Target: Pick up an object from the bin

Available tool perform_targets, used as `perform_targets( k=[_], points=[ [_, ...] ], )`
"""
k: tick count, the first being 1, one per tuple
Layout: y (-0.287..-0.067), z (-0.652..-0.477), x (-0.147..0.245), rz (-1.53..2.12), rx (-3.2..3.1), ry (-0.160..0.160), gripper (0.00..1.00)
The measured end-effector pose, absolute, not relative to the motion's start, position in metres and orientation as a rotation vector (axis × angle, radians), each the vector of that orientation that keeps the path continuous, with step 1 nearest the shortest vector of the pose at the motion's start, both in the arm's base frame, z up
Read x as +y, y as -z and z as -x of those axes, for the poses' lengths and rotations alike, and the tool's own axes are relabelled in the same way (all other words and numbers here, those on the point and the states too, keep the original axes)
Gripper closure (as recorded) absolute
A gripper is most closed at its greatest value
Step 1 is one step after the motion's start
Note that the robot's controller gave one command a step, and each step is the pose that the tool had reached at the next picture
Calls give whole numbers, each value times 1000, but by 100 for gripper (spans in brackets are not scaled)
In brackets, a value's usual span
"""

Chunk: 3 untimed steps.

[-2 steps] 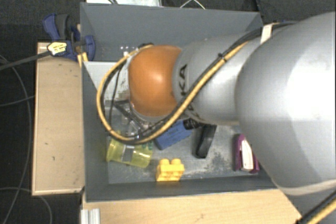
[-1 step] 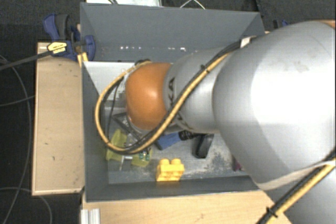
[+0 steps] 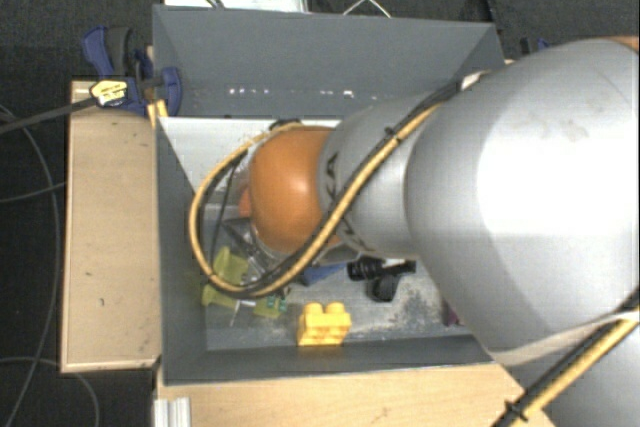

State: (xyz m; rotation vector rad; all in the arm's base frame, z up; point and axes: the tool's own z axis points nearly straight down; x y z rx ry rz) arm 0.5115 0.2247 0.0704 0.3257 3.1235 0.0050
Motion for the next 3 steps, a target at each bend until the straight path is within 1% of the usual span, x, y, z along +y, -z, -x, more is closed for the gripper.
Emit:
perform_targets(
  k=[1,3],
  points=[
    [-70,-520,233,-166,3142,-1,100],
    [-74,-519,233,-168,3146,2,100]
  ],
)
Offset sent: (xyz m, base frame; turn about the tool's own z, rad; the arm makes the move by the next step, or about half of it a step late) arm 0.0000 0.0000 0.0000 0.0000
